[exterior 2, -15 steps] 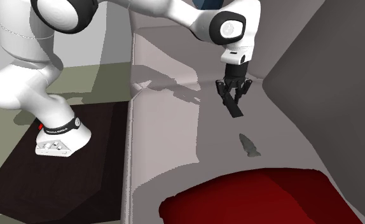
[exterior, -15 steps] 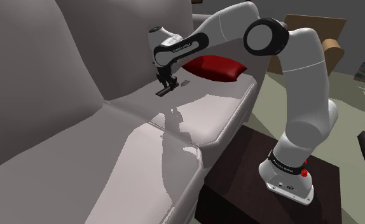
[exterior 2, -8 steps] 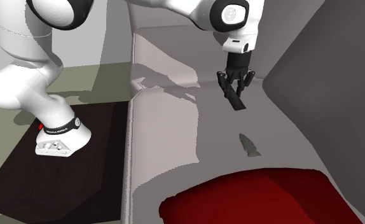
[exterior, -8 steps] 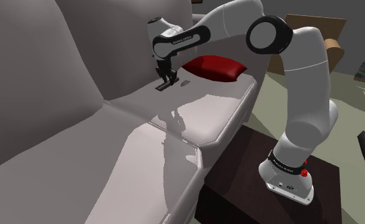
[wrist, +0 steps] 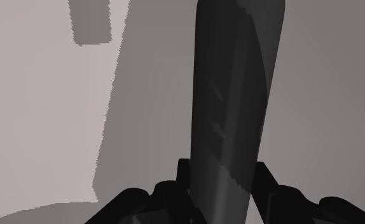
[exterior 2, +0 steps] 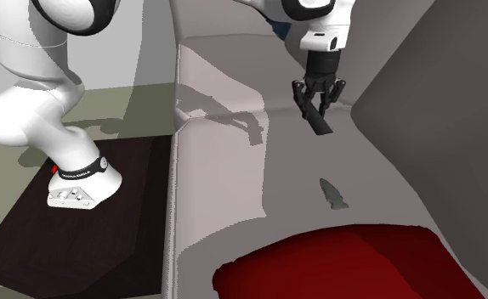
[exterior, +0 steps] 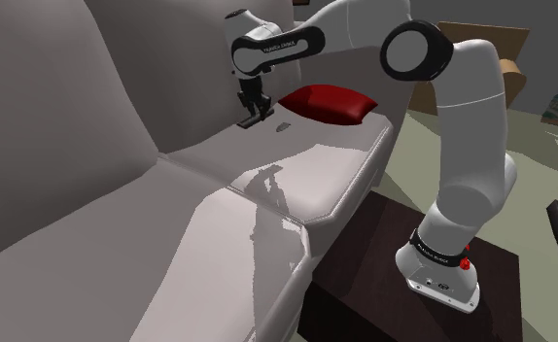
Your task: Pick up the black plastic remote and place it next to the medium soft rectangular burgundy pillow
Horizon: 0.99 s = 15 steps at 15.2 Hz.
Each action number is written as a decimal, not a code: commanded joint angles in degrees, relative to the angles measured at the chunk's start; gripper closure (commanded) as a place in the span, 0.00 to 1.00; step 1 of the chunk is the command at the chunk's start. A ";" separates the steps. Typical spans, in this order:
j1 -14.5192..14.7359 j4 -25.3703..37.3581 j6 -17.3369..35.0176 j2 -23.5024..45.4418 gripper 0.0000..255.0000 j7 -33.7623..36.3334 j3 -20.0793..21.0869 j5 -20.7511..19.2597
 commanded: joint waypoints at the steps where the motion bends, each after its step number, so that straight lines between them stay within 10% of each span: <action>1: 0.15 1.45 -1.45 -0.04 1.00 -0.36 0.04 0.12; 11: 0.92 8.70 -8.42 -0.01 1.00 -2.10 0.16 0.47; 15: -3.88 -5.28 -2.70 -9.24 1.00 -4.62 -0.03 2.40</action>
